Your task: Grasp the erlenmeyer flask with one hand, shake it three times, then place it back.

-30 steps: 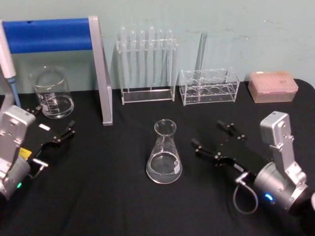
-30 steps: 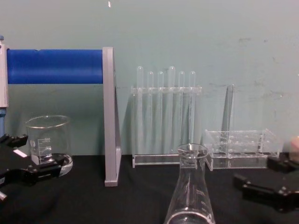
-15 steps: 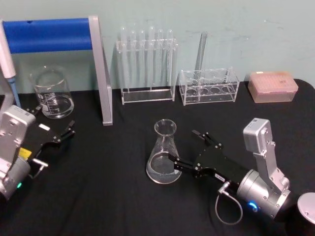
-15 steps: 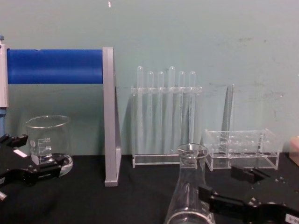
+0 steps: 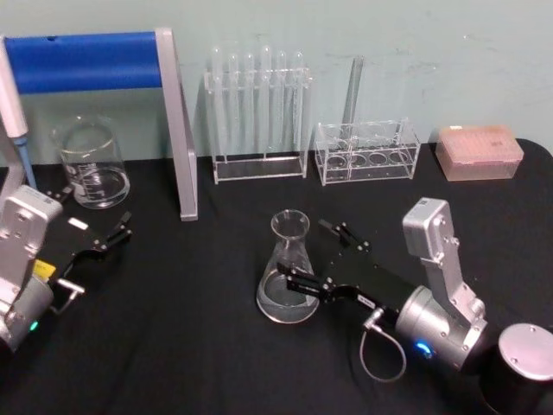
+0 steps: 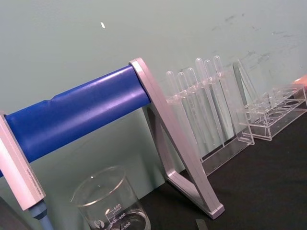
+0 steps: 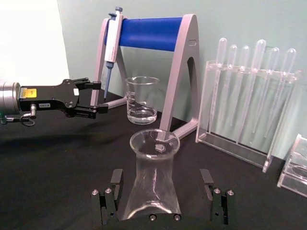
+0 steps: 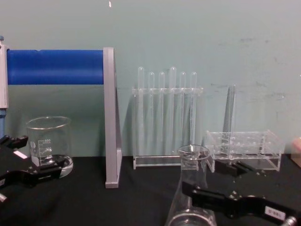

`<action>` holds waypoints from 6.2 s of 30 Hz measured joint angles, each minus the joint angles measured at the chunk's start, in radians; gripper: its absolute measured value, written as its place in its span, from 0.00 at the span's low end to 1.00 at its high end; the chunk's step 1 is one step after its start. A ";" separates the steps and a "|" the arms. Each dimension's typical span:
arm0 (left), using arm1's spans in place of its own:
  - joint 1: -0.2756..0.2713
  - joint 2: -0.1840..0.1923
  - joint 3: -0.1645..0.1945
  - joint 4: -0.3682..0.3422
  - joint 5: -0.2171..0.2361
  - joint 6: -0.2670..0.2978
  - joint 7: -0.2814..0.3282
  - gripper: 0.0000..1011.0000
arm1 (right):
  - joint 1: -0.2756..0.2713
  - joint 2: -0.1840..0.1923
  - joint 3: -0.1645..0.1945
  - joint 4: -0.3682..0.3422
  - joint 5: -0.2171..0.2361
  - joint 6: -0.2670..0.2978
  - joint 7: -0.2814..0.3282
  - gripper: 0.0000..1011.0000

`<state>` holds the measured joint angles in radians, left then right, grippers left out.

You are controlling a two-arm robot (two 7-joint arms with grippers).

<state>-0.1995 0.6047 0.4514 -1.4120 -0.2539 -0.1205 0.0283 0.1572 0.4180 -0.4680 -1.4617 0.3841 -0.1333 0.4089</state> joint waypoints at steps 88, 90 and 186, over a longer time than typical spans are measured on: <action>0.000 0.000 0.000 0.000 0.000 0.000 0.000 0.99 | 0.020 -0.076 0.094 -0.083 -0.029 0.030 0.016 0.45; 0.000 0.000 0.000 0.000 0.000 0.000 0.000 0.99 | 0.018 -0.075 0.098 -0.095 -0.027 0.035 0.012 0.45; 0.000 0.000 0.000 0.000 0.000 0.000 0.000 0.99 | 0.044 -0.133 0.211 -0.055 -0.132 0.070 -0.172 0.45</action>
<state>-0.1995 0.6047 0.4514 -1.4120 -0.2539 -0.1206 0.0283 0.2011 0.2851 -0.2569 -1.5172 0.2516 -0.0635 0.2372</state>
